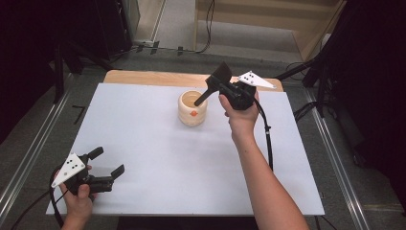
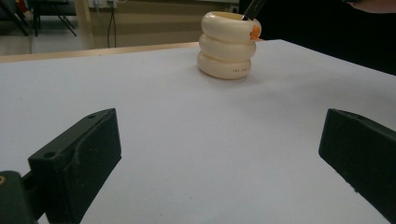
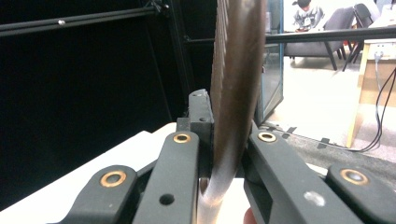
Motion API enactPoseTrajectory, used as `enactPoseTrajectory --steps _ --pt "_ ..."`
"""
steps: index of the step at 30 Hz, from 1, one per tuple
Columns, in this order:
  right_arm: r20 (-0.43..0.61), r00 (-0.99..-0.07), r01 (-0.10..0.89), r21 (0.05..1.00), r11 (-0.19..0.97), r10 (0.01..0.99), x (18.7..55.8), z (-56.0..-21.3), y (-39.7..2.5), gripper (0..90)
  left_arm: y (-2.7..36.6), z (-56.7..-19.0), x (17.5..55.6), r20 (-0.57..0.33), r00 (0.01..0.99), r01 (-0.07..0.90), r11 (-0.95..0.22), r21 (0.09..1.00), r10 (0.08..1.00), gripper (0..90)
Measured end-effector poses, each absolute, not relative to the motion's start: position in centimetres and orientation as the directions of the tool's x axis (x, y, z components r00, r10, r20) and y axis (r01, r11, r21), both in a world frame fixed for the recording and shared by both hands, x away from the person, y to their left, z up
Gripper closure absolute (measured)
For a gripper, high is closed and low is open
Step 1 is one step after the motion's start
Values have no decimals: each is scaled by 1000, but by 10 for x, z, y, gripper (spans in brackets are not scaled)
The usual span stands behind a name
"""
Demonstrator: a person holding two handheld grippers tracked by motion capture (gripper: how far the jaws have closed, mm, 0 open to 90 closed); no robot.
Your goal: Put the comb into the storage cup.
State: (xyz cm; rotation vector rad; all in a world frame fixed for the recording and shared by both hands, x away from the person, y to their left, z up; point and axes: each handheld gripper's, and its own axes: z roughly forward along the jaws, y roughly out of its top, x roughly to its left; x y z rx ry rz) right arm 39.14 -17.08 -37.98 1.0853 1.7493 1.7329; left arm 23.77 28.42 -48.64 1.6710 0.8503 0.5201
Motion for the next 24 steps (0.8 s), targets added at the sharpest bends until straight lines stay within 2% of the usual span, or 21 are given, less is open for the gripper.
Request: enactPoseTrajectory --steps 24 --pt "236 -571 286 955 -79 787 410 -415 -157 838 284 -486 238 -86 647 262 -114 958 758 0"
